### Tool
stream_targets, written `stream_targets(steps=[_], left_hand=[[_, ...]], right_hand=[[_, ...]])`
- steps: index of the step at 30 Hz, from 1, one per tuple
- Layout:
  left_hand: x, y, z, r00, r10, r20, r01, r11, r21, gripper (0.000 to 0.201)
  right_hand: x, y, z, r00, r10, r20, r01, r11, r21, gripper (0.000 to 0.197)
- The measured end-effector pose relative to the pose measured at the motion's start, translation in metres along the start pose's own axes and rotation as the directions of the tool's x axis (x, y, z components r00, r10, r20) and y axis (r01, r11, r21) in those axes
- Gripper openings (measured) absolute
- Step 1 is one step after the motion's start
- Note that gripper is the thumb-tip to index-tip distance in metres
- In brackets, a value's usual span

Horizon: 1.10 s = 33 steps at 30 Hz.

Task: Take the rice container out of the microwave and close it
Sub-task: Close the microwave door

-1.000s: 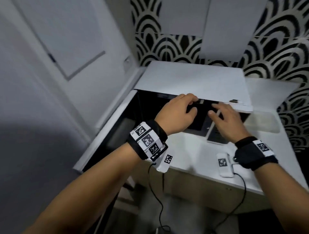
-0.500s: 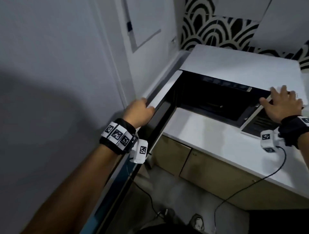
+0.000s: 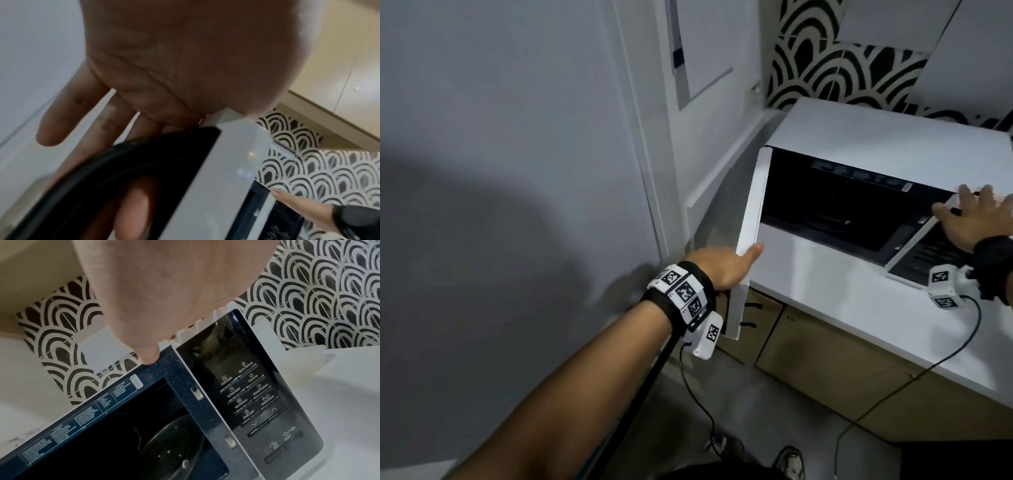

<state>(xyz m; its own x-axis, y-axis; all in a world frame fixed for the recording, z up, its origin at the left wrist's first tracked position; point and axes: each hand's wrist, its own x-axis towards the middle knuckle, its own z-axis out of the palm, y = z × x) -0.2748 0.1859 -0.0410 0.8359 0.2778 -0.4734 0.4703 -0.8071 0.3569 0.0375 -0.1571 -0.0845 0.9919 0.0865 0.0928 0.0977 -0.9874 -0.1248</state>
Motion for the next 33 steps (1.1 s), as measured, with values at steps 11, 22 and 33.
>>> stream_targets(steps=[11, 22, 33], left_hand=[[0.026, 0.096, 0.041, 0.856, 0.378, 0.352, -0.339, 0.925, -0.170, 0.070], [0.083, 0.187, 0.066, 0.817, 0.477, 0.323, -0.379, 0.868, -0.321, 0.047], [0.148, 0.262, 0.070, 0.888, 0.398, 0.230, -0.318, 0.893, -0.320, 0.063]], right_hand=[[-0.015, 0.006, -0.028, 0.997, -0.006, 0.078, 0.007, 1.000, -0.018, 0.068], [-0.015, 0.014, -0.040, 0.995, -0.003, 0.104, -0.022, 0.972, 0.234, 0.075], [-0.014, 0.019, -0.029, 0.987, 0.018, 0.161, -0.052, 0.976, 0.209, 0.065]])
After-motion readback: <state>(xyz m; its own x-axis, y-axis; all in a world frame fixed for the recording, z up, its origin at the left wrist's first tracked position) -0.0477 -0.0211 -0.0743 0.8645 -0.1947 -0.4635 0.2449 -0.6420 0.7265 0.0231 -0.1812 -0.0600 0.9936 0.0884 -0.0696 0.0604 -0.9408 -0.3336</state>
